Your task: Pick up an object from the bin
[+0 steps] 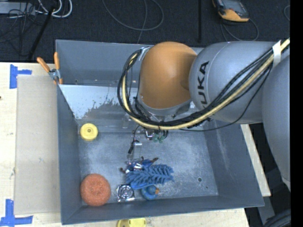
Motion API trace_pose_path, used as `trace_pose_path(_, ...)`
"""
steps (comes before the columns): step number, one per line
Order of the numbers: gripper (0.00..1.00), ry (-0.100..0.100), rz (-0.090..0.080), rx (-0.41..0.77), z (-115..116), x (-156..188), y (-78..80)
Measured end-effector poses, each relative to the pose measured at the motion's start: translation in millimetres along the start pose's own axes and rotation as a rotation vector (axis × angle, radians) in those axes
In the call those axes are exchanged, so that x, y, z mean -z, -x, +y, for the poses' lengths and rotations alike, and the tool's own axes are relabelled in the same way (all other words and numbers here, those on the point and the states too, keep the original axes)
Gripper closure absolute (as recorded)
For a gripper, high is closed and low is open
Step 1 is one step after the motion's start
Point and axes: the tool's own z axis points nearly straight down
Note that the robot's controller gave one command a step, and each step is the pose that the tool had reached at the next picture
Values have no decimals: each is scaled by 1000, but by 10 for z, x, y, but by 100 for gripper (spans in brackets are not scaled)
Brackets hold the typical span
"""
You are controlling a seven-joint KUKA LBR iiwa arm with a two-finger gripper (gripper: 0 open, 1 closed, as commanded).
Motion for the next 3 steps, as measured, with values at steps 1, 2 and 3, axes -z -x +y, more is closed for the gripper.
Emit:
trace_pose_path(1,0,1,-7,-4,-10,49,13)
trace_pose_path(2,0,1,-10,84,-349,-564,-140)
trace_pose_path(3,0,0,-2,76,-698,-588,-271)
